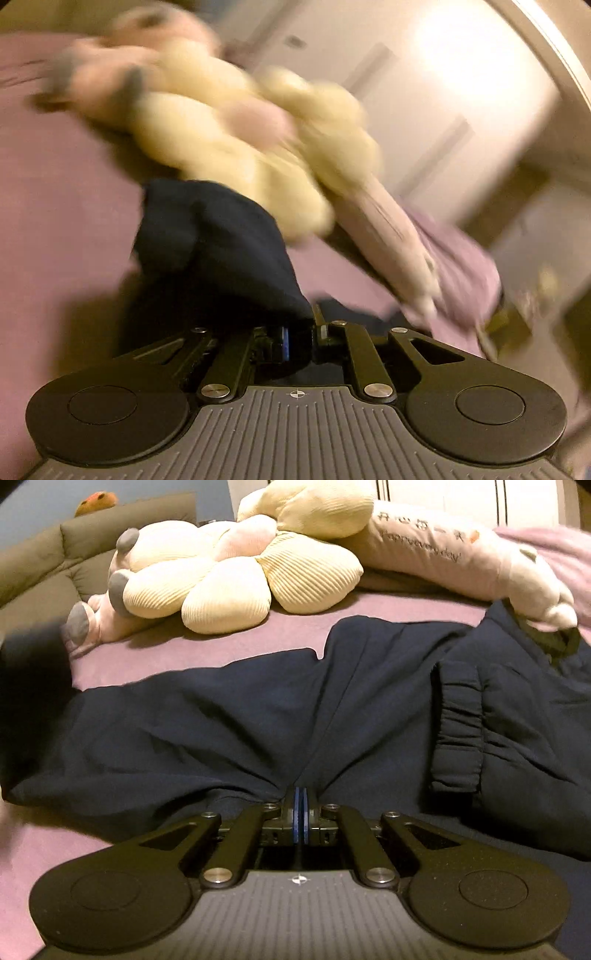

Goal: Fold large clothes

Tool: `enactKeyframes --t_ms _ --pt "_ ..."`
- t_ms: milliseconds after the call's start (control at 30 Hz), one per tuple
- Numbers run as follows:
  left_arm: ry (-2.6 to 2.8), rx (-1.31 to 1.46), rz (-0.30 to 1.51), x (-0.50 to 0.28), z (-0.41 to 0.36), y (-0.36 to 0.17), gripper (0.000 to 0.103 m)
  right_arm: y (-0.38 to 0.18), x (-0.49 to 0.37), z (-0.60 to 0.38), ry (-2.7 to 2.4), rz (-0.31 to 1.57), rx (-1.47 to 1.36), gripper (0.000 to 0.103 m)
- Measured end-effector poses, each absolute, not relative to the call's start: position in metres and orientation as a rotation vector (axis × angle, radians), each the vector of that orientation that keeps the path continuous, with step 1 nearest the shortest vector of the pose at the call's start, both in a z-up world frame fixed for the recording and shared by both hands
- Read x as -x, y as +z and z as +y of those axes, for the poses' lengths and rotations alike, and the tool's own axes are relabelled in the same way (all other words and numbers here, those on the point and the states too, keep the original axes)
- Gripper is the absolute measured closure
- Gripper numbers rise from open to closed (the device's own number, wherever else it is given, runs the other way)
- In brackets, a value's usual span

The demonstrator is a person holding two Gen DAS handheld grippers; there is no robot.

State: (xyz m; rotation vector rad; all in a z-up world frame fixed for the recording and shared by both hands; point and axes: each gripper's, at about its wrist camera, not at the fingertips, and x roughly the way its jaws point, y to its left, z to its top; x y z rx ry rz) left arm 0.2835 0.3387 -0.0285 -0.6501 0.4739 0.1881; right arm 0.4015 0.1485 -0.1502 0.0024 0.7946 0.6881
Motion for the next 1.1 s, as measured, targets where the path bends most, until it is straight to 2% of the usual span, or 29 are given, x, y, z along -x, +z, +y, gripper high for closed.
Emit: enactKeyframes --t_ms 100,233,367,400,433,500,533,567,600,633,667,700,800,933,1033,1100 --pt "0.133 0.528 0.58 -0.336 0.282 -0.052 0.09 -0.139 -0.409 0.105 0.649 0.825 -0.2 0.1" --pt "0.205 0.451 0.772 -0.383 0.235 -0.12 0.089 -0.128 -0.397 0.028 0.573 0.766 -0.311 0.098" --pt "0.216 0.253 0.733 -0.384 0.213 -0.14 0.084 -0.128 -0.397 -0.012 0.576 0.784 -0.313 0.098" --pt "0.208 0.209 0.728 -0.384 0.209 -0.14 0.078 -0.128 -0.399 -0.016 0.581 0.784 -0.321 0.097" --pt "0.184 0.193 0.726 -0.381 0.209 -0.141 0.064 -0.126 -0.403 -0.019 0.591 0.782 -0.341 0.097" --pt "0.144 0.194 0.724 -0.37 0.202 -0.128 0.047 -0.122 -0.411 -0.024 0.603 0.786 -0.401 0.097" --pt "0.141 0.194 0.728 -0.367 0.202 -0.122 0.032 -0.12 -0.413 -0.024 0.613 0.787 -0.43 0.097" --pt "0.133 0.204 0.732 -0.36 0.206 -0.116 0.023 -0.117 -0.414 -0.024 0.628 0.786 -0.458 0.093" --pt "0.116 0.231 0.706 -0.354 0.207 -0.11 0.013 -0.114 -0.416 -0.023 0.649 0.788 -0.488 0.082" --pt "0.106 0.265 0.66 -0.337 0.21 -0.103 0.01 -0.112 -0.417 -0.022 0.666 0.794 -0.504 0.075" --pt "0.104 0.286 0.629 -0.322 0.209 -0.092 0.008 -0.111 -0.419 -0.02 0.676 0.799 -0.515 0.064" --pt "0.118 0.3 0.614 -0.308 0.212 -0.088 0.007 -0.111 -0.423 -0.018 0.686 0.811 -0.532 0.059" --pt "0.177 0.342 0.578 -0.274 0.227 -0.086 0.007 -0.116 -0.435 -0.01 0.706 0.867 -0.601 0.057" --pt "0.249 0.354 0.607 -0.252 0.246 -0.093 0.008 -0.123 -0.442 0.017 0.675 0.898 -0.532 0.058" --pt "0.277 0.407 0.631 -0.251 0.261 -0.1 0.008 -0.128 -0.448 0.032 0.642 0.906 -0.501 0.06" --pt "0.293 0.469 0.638 -0.25 0.273 -0.105 0.008 -0.127 -0.45 0.04 0.618 0.904 -0.457 0.079"
